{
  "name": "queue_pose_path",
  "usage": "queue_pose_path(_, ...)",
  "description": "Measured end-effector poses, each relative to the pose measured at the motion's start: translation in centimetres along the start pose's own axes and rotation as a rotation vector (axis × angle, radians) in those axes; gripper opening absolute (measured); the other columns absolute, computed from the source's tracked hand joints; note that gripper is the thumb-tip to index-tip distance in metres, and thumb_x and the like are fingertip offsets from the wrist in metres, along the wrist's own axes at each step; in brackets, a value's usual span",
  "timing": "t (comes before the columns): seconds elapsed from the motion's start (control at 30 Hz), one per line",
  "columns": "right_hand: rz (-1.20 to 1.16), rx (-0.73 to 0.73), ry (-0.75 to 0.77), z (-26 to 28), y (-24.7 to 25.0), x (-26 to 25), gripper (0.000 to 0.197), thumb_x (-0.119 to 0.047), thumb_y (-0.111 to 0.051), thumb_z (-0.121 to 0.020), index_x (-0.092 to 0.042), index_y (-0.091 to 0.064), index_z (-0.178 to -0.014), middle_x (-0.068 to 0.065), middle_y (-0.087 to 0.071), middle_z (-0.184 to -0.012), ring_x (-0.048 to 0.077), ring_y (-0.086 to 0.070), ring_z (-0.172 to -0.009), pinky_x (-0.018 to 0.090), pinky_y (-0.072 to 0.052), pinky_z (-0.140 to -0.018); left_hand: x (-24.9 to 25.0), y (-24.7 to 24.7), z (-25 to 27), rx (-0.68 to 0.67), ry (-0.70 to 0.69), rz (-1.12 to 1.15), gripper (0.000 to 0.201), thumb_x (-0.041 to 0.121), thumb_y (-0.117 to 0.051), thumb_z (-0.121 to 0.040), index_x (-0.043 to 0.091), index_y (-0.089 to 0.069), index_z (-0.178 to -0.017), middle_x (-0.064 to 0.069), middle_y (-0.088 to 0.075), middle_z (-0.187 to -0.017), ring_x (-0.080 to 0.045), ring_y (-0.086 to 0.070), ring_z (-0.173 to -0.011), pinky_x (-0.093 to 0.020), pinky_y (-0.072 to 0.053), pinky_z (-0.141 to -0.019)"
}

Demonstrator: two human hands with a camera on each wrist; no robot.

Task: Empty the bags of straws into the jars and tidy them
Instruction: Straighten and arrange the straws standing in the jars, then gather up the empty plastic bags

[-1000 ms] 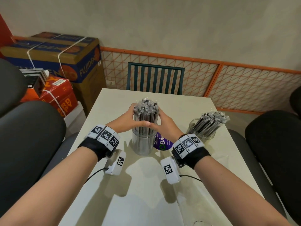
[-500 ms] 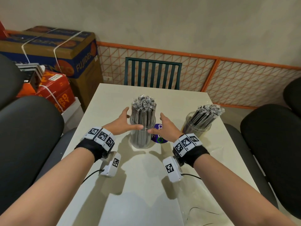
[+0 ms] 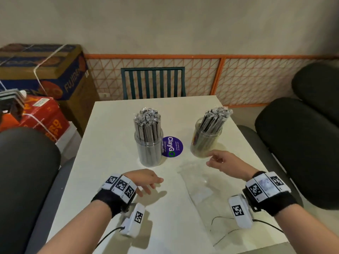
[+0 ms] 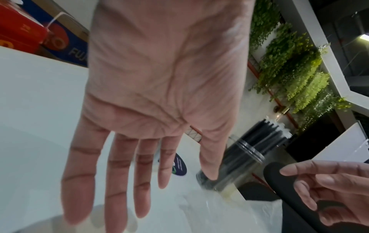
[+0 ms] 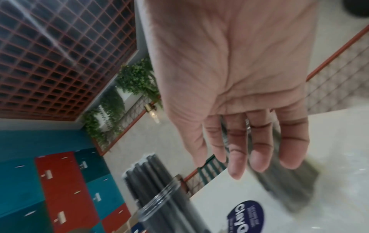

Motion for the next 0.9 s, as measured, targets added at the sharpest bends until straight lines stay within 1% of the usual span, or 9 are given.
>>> queue_pose_path(0.13, 0.037, 0.030, -0.088, 1.2, 2.2, 5.4, 0.028, -0.028, -0.058, -0.091, -0.019, -0.059, -0.117, -0.003, -0.057, -0.089, 0.011, -0.053, -0.080, 0.021, -0.042, -0.070, 1.3, -3.5, -1.2, 0.004, 0.000, 0.033, 0.036, 0.043, -0.046, -0.094, 0.014, -0.049, -0.115, -0.001, -0.056, -0.107, -0.016, -0.059, -0.088, -0.028, -0.048, -0.067)
queue_pose_path(0.23, 0.131, 0.056, -0.160, 1.3, 3.2, 9.6, 0.039, -0.031, -0.057, -0.091, -0.015, -0.054, -0.126, 0.003, -0.056, -0.109, 0.017, -0.053, -0.096, 0.026, -0.040, -0.084, 2.1, -6.0, -2.2, 0.053, 0.037, 0.111, 0.042, 0.043, -0.046, -0.093, 0.010, -0.051, -0.119, 0.000, -0.056, -0.101, -0.017, -0.059, -0.088, -0.031, -0.047, -0.070)
queue_pose_path(0.37, 0.265, 0.159, -0.385, 1.9, 3.8, 15.0, 0.072, -0.040, -0.058, -0.089, -0.010, -0.025, -0.145, 0.019, -0.029, -0.145, 0.036, -0.035, -0.133, 0.043, -0.031, -0.109, 3.3, -9.9, -3.6, 0.147, 0.092, 0.202, 0.049, 0.041, -0.047, -0.093, 0.000, -0.053, -0.119, -0.005, -0.060, -0.103, -0.018, -0.060, -0.082, -0.031, -0.047, -0.069)
queue_pose_path(0.47, 0.240, 0.063, -0.531, 2.8, 2.7, 18.2, 0.083, -0.045, -0.059, -0.087, -0.006, -0.015, -0.146, 0.021, -0.028, -0.148, 0.036, -0.037, -0.133, 0.043, -0.035, -0.105, 4.4, -13.4, -4.2, 0.170, 0.110, 0.369, 0.045, 0.040, -0.051, -0.091, 0.000, -0.052, -0.111, -0.009, -0.061, -0.103, -0.019, -0.060, -0.080, -0.034, -0.049, -0.071)
queue_pose_path(0.63, -0.006, -0.060, -0.534, 3.3, 0.4, 19.4, 0.073, -0.042, -0.050, -0.093, -0.003, -0.017, -0.145, 0.015, -0.033, -0.149, 0.031, -0.041, -0.132, 0.033, -0.036, -0.101, 6.0, -16.4, -4.2, 0.113, 0.083, 0.741, 0.019, 0.020, -0.052, -0.093, 0.004, -0.050, -0.102, -0.008, -0.052, -0.081, -0.026, -0.055, -0.081, -0.037, -0.048, -0.067)
queue_pose_path(0.7, -0.104, -0.061, -0.537, 3.4, 0.2, 19.6, 0.066, -0.039, -0.049, -0.093, -0.006, -0.025, -0.145, 0.013, -0.038, -0.147, 0.030, -0.047, -0.125, 0.035, -0.042, -0.100, 6.3, -16.8, -4.0, -0.014, 0.027, 0.941, 0.015, 0.012, -0.048, -0.094, 0.002, -0.056, -0.102, -0.013, -0.059, -0.081, -0.030, -0.058, -0.076, -0.038, -0.047, -0.070)
queue_pose_path(0.77, -0.245, -0.062, -0.480, 3.2, 0.4, 19.5, 0.047, -0.026, -0.051, -0.092, -0.006, -0.043, -0.134, 0.014, -0.058, -0.123, 0.026, -0.057, -0.098, 0.039, -0.049, -0.084, 6.5, -16.0, -3.0, -0.045, -0.045, 1.024, 0.018, 0.003, -0.045, -0.093, 0.002, -0.063, -0.096, -0.015, -0.068, -0.083, -0.028, -0.067, -0.070, -0.037, -0.054, -0.067)
queue_pose_path(0.83, -0.424, -0.090, -0.427, 3.7, 0.9, 18.6, 0.031, -0.011, -0.051, -0.092, -0.008, -0.051, -0.123, 0.006, -0.064, -0.087, 0.018, -0.056, -0.071, 0.028, -0.046, -0.062, 6.5, -14.7, -2.0, -0.020, -0.152, 1.055, 0.025, -0.006, -0.048, -0.088, 0.004, -0.061, -0.107, -0.016, -0.070, -0.095, -0.027, -0.070, -0.076, -0.037, -0.058, -0.069)
queue_pose_path(0.9, -0.498, -0.110, -0.378, 4.0, 1.9, 17.9, 0.021, -0.001, -0.050, -0.092, -0.010, -0.056, -0.110, -0.001, -0.062, -0.075, 0.006, -0.056, -0.059, 0.014, -0.043, -0.054, 6.7, -13.5, -1.0, -0.023, -0.247, 1.107, 0.037, -0.010, -0.051, -0.084, 0.006, -0.055, -0.117, -0.016, -0.068, -0.104, -0.026, -0.070, -0.082, -0.037, -0.059, -0.072)
Point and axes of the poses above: each hand's wrist, its own z-axis away from the middle knuckle, its own y-axis out of the back of the hand, x = y × z, the point moved 5 cm from there along -z, towards the middle knuckle
